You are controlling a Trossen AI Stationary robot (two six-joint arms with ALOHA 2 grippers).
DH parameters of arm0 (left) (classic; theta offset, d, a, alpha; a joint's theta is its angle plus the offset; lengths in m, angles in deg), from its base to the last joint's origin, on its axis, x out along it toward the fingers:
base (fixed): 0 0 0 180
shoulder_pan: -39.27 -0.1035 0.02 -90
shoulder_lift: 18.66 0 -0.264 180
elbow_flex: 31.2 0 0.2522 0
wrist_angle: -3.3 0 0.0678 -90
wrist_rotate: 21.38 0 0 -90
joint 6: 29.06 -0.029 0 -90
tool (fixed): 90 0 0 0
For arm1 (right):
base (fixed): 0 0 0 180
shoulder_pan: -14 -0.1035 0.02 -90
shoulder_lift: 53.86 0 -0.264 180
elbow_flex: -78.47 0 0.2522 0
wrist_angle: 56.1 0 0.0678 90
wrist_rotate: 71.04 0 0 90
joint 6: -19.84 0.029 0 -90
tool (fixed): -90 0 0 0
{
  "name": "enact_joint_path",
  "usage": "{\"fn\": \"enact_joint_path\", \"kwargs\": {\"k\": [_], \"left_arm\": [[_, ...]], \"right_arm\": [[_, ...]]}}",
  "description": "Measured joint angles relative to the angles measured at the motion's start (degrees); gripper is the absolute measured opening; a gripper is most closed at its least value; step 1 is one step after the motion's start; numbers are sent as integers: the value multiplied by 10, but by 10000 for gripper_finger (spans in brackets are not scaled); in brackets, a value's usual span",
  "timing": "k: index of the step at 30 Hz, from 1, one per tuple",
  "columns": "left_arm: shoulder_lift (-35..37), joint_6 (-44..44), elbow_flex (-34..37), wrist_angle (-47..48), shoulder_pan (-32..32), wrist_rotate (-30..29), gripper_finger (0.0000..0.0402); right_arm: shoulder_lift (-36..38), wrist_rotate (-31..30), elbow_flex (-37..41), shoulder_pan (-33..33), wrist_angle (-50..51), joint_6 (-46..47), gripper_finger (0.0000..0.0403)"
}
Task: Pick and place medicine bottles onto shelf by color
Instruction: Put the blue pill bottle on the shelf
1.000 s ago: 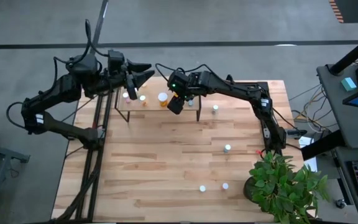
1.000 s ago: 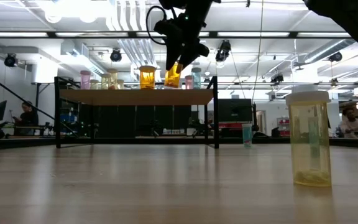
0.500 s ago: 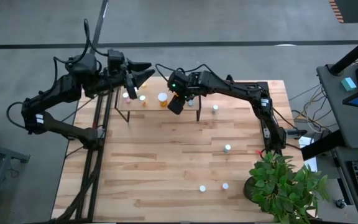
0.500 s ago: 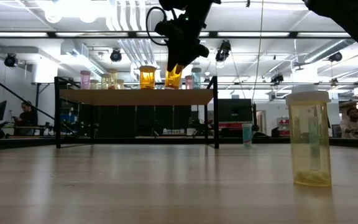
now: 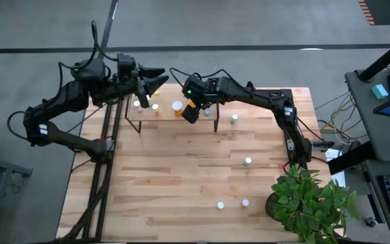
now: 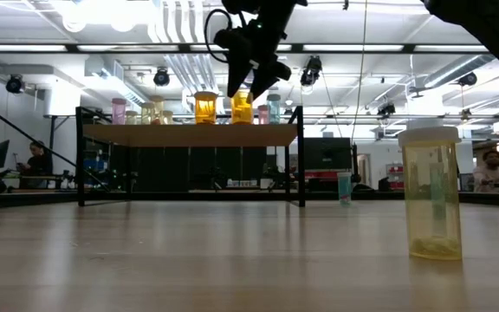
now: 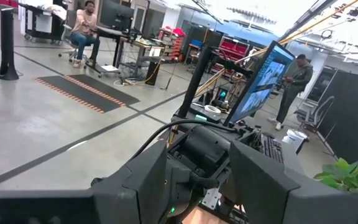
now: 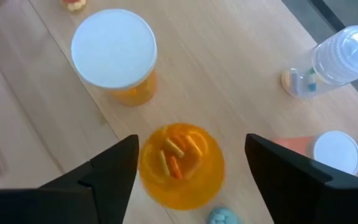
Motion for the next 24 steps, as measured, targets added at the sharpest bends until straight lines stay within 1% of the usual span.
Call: {"fn": "enact_joint_path", "kwargs": {"k": [5,8,18,22,24], "left_arm": [[-1,0,0,0,0,0,160],[-3,0,0,0,0,0,160],[-18,-1,0,1,0,0,160],[-20,-1,0,1,0,2,160],[-19,2,0,1,0,2,160]], "right_arm": [[4,0,0,0,-11,0,292],[21,0,0,0,-12,0,290],[145,-6,5,-16,-11,-13,267],[189,-7,36,-14,-5,1,261],[210,-6,64,-14,-3,17,261]]}}
